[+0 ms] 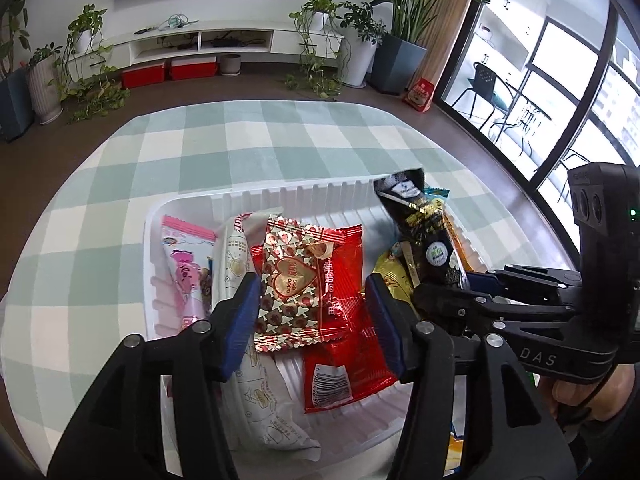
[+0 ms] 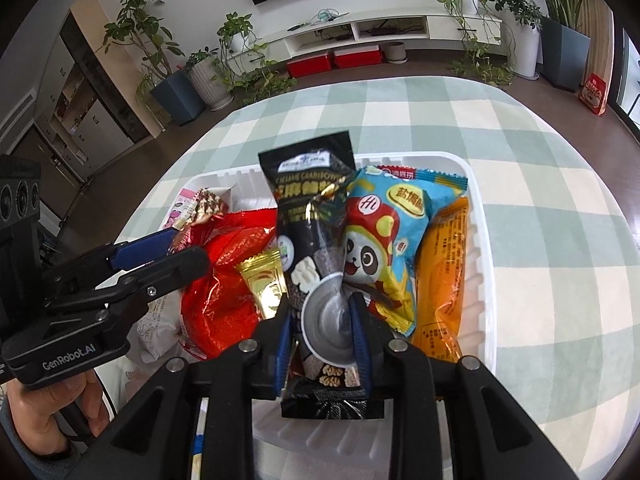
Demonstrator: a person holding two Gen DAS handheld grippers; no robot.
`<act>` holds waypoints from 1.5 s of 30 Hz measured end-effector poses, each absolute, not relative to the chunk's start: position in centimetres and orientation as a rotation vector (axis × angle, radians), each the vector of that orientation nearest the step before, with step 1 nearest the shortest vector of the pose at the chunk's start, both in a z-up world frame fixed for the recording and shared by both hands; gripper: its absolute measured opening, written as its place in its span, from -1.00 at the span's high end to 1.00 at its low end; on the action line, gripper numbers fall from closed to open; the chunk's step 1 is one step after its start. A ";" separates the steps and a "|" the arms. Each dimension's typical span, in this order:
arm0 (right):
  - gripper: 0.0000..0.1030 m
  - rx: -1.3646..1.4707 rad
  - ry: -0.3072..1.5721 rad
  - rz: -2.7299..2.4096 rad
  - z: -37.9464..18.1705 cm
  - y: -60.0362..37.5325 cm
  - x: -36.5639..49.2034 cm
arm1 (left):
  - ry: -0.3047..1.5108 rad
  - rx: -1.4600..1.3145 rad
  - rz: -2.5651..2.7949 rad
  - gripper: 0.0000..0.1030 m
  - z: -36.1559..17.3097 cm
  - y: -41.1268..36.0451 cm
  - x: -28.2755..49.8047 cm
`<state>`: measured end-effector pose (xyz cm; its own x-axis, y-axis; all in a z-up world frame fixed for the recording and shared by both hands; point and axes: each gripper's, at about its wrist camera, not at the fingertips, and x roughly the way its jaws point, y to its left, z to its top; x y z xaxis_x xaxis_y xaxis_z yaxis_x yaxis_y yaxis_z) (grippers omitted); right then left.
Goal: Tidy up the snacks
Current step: 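Open both tools to drop the two bags into the tray, then withdraw both tools from the tray toward the remaining snacks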
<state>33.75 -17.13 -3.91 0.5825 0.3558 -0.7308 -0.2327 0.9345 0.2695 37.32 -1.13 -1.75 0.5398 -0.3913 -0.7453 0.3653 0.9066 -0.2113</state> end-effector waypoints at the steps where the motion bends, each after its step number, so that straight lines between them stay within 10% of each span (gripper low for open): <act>1: 0.27 0.150 0.873 0.339 -3.6 -17.2 33.6 | 0.889 -0.030 -0.449 -0.16 -1.6 -1.1 37.1; 6: -0.22 0.176 0.814 0.339 -1.9 -17.9 32.5 | 0.847 -0.028 -0.442 -0.35 -0.2 -0.9 35.7; 14: -0.49 0.232 0.714 0.368 2.0 -20.1 28.4 | 0.740 -0.057 -0.409 -0.99 3.4 0.9 30.1; 23: -0.82 0.307 0.573 0.414 3.6 -23.1 17.9 | 0.704 -0.069 -0.341 -0.99 3.2 3.9 21.2; 45: -0.84 0.210 0.626 0.434 -3.7 -19.3 4.7 | 0.891 -0.187 -0.235 -0.99 -3.4 4.5 12.8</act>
<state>4.67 -19.26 -3.69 0.7249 0.4523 -0.5196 -0.3276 0.8899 0.3176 12.81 4.50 -3.39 0.6056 -0.2796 -0.7451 0.1248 0.9580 -0.2581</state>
